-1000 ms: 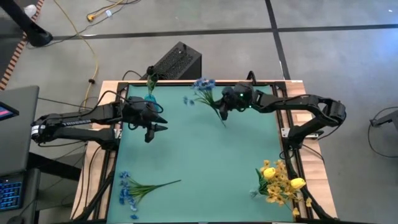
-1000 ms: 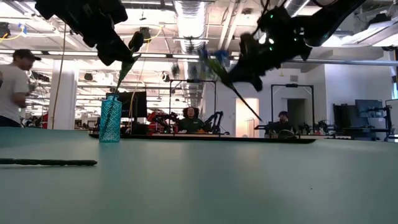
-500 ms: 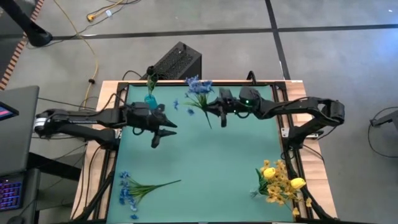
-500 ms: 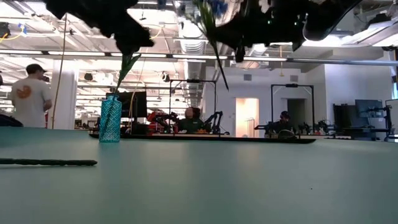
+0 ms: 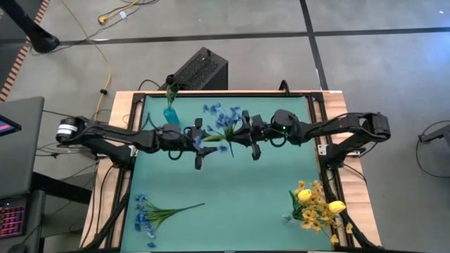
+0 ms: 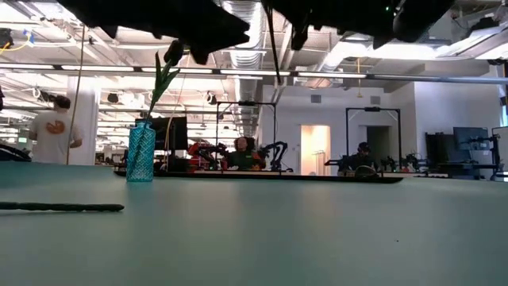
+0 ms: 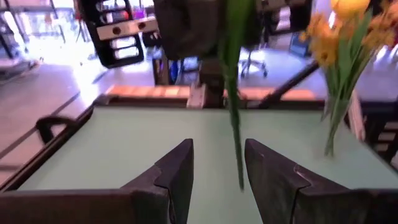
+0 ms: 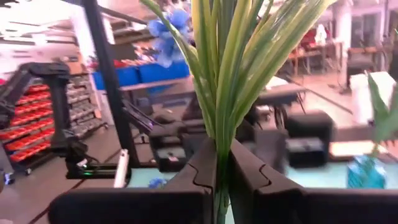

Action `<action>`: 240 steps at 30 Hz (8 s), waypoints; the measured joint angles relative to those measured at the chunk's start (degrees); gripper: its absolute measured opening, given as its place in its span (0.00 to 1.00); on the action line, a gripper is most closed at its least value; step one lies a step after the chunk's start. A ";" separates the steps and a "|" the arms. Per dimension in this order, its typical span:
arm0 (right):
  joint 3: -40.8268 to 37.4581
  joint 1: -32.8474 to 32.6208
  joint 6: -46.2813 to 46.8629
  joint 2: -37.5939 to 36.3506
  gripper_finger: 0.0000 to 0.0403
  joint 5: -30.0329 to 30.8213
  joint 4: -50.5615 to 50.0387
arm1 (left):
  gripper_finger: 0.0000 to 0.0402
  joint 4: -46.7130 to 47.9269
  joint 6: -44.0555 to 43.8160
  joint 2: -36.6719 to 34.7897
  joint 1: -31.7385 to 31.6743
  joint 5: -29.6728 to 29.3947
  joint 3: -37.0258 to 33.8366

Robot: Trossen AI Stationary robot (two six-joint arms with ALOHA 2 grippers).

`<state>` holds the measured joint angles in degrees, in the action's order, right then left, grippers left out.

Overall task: Sort flowers into vase by color
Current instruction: Put the top blue flower into the blue vase, then put the blue flower into the blue vase

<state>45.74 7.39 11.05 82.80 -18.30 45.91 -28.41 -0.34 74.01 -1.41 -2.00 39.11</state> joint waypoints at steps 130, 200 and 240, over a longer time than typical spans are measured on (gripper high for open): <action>2.05 8.45 -18.09 2.82 0.76 -5.77 -23.22 | 0.00 29.39 -13.92 -33.28 -35.34 -26.60 -9.41; 2.08 8.40 -11.84 2.80 0.76 -5.64 -22.86 | 0.31 55.10 -4.29 -33.29 -35.34 -14.48 -5.50; 9.83 -7.29 -7.25 9.24 0.76 4.75 -24.29 | 0.31 111.67 -11.90 -24.98 -28.80 9.57 24.59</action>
<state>55.57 0.10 3.80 92.04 -13.55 21.61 83.26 -12.24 49.03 -30.21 7.57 63.70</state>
